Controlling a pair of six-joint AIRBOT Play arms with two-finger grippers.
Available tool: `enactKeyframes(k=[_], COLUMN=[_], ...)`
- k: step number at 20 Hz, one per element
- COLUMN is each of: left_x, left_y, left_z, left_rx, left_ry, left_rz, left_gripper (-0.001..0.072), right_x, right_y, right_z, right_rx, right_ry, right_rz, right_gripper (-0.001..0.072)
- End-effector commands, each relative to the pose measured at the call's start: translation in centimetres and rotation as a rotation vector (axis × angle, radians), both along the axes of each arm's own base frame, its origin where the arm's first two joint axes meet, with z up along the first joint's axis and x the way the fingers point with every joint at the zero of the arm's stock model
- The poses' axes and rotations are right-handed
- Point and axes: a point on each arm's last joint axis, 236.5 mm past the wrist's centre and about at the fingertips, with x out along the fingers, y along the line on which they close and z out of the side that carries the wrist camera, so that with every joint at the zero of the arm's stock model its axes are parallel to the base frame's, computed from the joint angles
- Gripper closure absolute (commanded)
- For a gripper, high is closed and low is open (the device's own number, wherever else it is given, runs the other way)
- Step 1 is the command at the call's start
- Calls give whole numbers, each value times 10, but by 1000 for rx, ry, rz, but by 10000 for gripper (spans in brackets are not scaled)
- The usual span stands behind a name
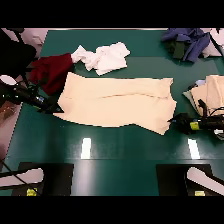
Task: Fold the shirts.
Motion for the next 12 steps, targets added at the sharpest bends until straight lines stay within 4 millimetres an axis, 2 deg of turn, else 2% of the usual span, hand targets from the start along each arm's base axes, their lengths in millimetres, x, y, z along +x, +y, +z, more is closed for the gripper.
enactKeyframes(k=[1, 2, 3, 5, 6, 7, 9, 12], left_x=[-29, -38, -44, -51, -53, -55, -59, -62], left_y=[-10, -12, -14, -16, -15, -13, -5, 12], left_z=[-6, -9, -11, -10, -7, -6, -5, -4], left_rx=[-21, -25, -26, -23, -16, -1, 51, 150], left_ry=[49, 65, 71, 67, 63, 58, 53, 33], left_rz=[18, 20, 23, 22, 22, 19, 24, 44], left_gripper=[683, 683, 684, 683, 683, 683, 683, 683], right_x=[1, -3, -6, -5, -2, 3, 6, -10], right_y=[26, 33, 38, 42, 37, 29, 7, -19], right_z=[-12, -16, -18, -12, -5, 6, 34, 69], right_rx=[67, 81, 86, 75, 55, 30, -15, -62], right_ry=[22, 46, 57, 29, -8, -54, -147, -208], right_rz=[20, 44, 65, 89, 77, 56, -10, -91], right_gripper=[92, 97, 134, 445, 570, 657, 686, 686])
